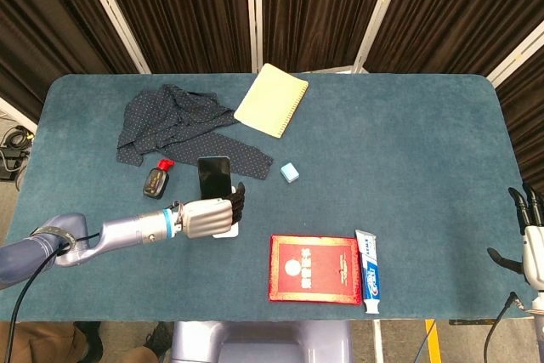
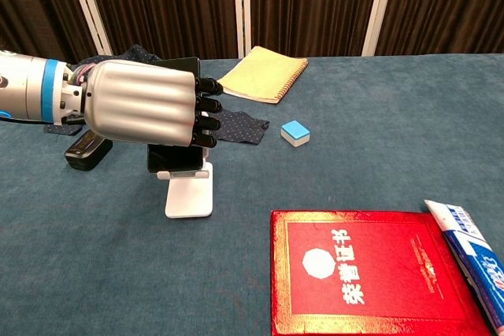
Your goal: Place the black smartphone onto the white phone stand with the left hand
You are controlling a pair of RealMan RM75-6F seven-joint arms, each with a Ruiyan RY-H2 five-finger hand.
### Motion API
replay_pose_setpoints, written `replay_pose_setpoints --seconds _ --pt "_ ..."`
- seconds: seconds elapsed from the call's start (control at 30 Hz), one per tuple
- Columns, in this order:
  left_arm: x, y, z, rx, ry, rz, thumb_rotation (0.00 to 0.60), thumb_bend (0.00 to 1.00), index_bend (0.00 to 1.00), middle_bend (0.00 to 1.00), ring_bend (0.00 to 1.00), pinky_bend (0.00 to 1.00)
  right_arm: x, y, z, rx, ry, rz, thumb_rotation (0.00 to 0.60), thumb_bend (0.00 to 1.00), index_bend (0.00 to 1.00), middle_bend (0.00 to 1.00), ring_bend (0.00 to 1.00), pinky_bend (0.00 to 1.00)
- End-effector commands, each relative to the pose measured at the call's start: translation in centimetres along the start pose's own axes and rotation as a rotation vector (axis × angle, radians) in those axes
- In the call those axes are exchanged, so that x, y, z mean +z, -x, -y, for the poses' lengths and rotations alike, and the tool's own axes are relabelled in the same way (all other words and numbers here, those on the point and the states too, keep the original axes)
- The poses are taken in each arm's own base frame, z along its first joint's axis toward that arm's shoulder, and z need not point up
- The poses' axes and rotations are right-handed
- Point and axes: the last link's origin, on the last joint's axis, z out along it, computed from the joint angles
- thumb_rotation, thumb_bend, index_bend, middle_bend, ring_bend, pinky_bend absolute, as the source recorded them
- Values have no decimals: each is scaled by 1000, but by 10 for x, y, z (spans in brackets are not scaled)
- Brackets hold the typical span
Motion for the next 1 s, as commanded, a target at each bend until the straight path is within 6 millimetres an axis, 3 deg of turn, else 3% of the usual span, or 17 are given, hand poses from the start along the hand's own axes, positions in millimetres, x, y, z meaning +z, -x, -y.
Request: replay_pose_setpoints --seconds 0.03,0.2,0.67,0.8,1.0 --pt "-1 0 1 0 -3 4 600 0 333 180 205 211 0 0 0 1 0 0 600 0 0 0 0 0" --pt "-2 -1 2 0 -10 10 600 0 296 76 131 174 0 0 0 2 0 0 600 0 0 0 0 0" --pt "-4 -6 5 6 -22 9 600 0 249 5 72 139 -1 -2 0 8 -2 -3 600 0 0 0 0 0" --pt "-9 -12 14 -7 -62 -17 600 0 222 0 53 125 -1 -3 -1 10 -3 -4 600 0 0 0 0 0" --pt "-34 -24 39 -38 -175 -59 600 0 212 0 51 122 -3 -3 0 13 -8 -4 600 0 0 0 0 0"
